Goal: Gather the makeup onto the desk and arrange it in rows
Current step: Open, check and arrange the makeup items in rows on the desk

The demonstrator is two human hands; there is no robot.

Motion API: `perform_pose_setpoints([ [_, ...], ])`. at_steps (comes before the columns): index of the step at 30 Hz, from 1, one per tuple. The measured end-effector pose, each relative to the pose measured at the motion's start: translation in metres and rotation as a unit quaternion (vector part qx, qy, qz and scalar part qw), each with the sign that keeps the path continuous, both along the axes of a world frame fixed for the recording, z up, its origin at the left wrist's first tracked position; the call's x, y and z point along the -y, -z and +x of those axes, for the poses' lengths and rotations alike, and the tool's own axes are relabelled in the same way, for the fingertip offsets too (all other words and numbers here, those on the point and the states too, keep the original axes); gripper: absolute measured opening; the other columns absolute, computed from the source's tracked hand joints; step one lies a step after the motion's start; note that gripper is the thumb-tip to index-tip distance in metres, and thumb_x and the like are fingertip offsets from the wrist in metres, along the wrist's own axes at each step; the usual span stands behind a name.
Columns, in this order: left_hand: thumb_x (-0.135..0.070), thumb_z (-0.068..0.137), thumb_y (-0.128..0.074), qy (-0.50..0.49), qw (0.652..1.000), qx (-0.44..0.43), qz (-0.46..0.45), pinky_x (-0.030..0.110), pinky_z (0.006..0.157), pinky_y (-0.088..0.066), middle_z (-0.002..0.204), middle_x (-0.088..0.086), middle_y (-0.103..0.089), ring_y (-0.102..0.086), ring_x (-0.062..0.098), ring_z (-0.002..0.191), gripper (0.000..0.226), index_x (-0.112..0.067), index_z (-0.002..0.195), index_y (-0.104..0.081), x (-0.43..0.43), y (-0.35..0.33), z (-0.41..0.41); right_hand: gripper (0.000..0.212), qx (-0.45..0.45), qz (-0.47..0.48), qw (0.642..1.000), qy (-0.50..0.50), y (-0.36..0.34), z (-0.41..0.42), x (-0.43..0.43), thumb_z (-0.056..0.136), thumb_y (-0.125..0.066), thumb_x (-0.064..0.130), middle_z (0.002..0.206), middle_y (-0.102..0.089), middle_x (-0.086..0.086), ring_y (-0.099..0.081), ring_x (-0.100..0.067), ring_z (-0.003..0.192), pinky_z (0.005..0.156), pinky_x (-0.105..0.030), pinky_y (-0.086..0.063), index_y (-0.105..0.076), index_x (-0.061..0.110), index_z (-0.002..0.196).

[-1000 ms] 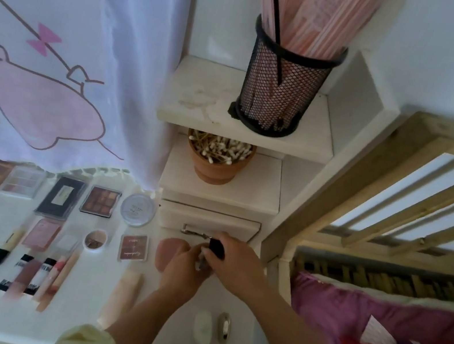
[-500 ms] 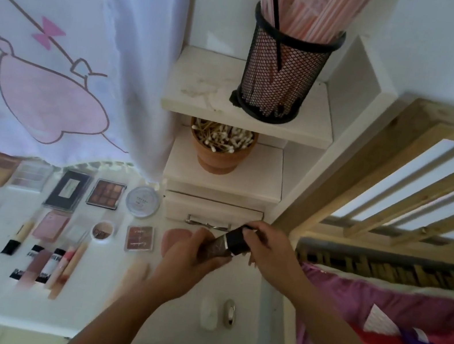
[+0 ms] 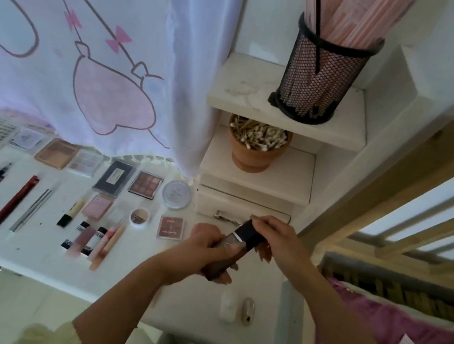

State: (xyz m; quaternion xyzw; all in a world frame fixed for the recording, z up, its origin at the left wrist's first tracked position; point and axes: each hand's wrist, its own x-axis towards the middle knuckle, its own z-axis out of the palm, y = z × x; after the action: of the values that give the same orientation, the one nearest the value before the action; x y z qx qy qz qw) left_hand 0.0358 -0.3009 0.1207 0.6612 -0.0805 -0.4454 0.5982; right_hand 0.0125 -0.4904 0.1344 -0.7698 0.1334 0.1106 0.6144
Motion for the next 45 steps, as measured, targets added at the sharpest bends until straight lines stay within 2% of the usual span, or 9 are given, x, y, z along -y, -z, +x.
perform_pose_setpoints([
  [3, -0.04, 0.093, -0.052, -0.006, 0.991, -0.122, -0.052, 0.034, 0.072, -0.058, 0.098, 0.014, -0.07, -0.068, 0.028, 0.078, 0.042, -0.011, 0.123, -0.049, -0.008, -0.007, -0.004, 0.03, 0.004, 0.011, 0.999, -0.038, -0.001, -0.002, -0.005, 0.099, -0.049, 0.033, 0.072, -0.061, -0.004, -0.048, -0.014, 0.056, 0.05, -0.021, -0.039, -0.065, 0.008, 0.099],
  [6, -0.046, 0.091, -0.05, -0.01, 0.981, -0.181, -0.062, 0.03, 0.068, -0.057, 0.096, 0.014, -0.071, -0.069, 0.025, 0.075, 0.047, -0.007, 0.116, -0.054, -0.008, -0.008, -0.006, 0.038, -0.01, 0.023, 0.999, -0.044, -0.001, -0.001, -0.008, 0.098, -0.048, 0.039, 0.061, -0.05, 0.0, -0.041, -0.009, 0.052, 0.049, -0.019, -0.032, -0.063, 0.005, 0.099],
  [10, -0.047, 0.084, -0.063, -0.039, 0.963, -0.245, -0.109, 0.029, 0.067, -0.056, 0.091, 0.015, -0.069, -0.068, 0.022, 0.071, 0.053, -0.001, 0.11, -0.059, -0.006, -0.001, -0.009, 0.042, -0.018, 0.03, 0.998, -0.044, 0.003, -0.003, -0.01, 0.098, -0.047, 0.041, 0.053, -0.041, 0.006, -0.033, -0.008, 0.048, 0.047, -0.02, -0.026, -0.064, 0.003, 0.1],
  [17, -0.053, 0.083, -0.06, -0.043, 0.966, -0.232, -0.104, 0.021, 0.047, -0.045, 0.071, 0.003, -0.058, -0.052, 0.011, 0.048, 0.05, -0.006, 0.101, -0.058, 0.002, 0.002, -0.011, 0.045, -0.005, 0.032, 0.999, -0.041, 0.007, -0.004, -0.01, 0.098, -0.048, 0.041, 0.053, -0.034, 0.001, -0.029, -0.009, 0.048, 0.046, -0.023, -0.023, -0.069, 0.001, 0.097],
  [24, -0.057, 0.081, -0.056, -0.037, 0.967, -0.236, -0.082, 0.018, 0.044, -0.038, 0.063, -0.001, -0.051, -0.042, 0.008, 0.043, 0.046, -0.011, 0.085, -0.053, 0.004, -0.005, -0.009, 0.053, 0.011, 0.069, 0.996, -0.056, 0.004, -0.003, -0.007, 0.095, -0.05, 0.041, 0.054, -0.031, -0.002, -0.026, -0.011, 0.048, 0.046, -0.023, -0.021, -0.061, -0.011, 0.098],
  [28, -0.058, 0.081, -0.055, -0.033, 0.97, -0.231, -0.069, 0.017, 0.043, -0.037, 0.061, -0.002, -0.05, -0.041, 0.008, 0.042, 0.046, -0.013, 0.082, -0.051, 0.004, -0.008, -0.007, 0.048, 0.02, 0.085, 0.994, -0.063, -0.001, -0.002, -0.006, 0.091, -0.051, 0.044, 0.054, -0.031, 0.0, -0.027, -0.009, 0.047, 0.046, -0.021, -0.022, -0.067, -0.002, 0.094],
  [31, -0.06, 0.08, -0.055, -0.03, 0.97, -0.234, -0.066, 0.016, 0.042, -0.036, 0.06, -0.002, -0.048, -0.04, 0.007, 0.042, 0.046, -0.014, 0.084, -0.051, 0.003, -0.009, -0.007, 0.04, 0.027, 0.095, 0.993, -0.065, -0.003, -0.001, -0.006, 0.091, -0.051, 0.043, 0.053, -0.03, 0.003, -0.026, -0.008, 0.047, 0.046, -0.02, -0.022, -0.07, 0.008, 0.091],
  [39, -0.068, 0.081, -0.051, -0.046, 0.974, -0.203, -0.089, 0.023, 0.049, -0.045, 0.071, 0.005, -0.057, -0.051, 0.014, 0.05, 0.059, -0.011, 0.099, -0.055, 0.005, -0.008, -0.006, 0.047, 0.012, 0.068, 0.996, -0.063, -0.009, 0.006, -0.004, 0.094, -0.052, 0.042, 0.056, -0.035, 0.001, -0.03, -0.009, 0.049, 0.049, -0.021, -0.025, -0.066, -0.002, 0.102],
  [45, -0.05, 0.092, -0.043, -0.013, 0.97, -0.215, -0.114, 0.03, 0.059, -0.05, 0.083, 0.013, -0.06, -0.056, 0.022, 0.061, 0.053, -0.003, 0.111, -0.056, -0.002, -0.011, -0.004, 0.03, 0.003, 0.036, 0.998, -0.057, -0.004, 0.001, -0.002, 0.097, -0.051, 0.035, 0.061, -0.045, 0.0, -0.038, -0.009, 0.053, 0.051, -0.02, -0.03, -0.069, 0.011, 0.095],
])
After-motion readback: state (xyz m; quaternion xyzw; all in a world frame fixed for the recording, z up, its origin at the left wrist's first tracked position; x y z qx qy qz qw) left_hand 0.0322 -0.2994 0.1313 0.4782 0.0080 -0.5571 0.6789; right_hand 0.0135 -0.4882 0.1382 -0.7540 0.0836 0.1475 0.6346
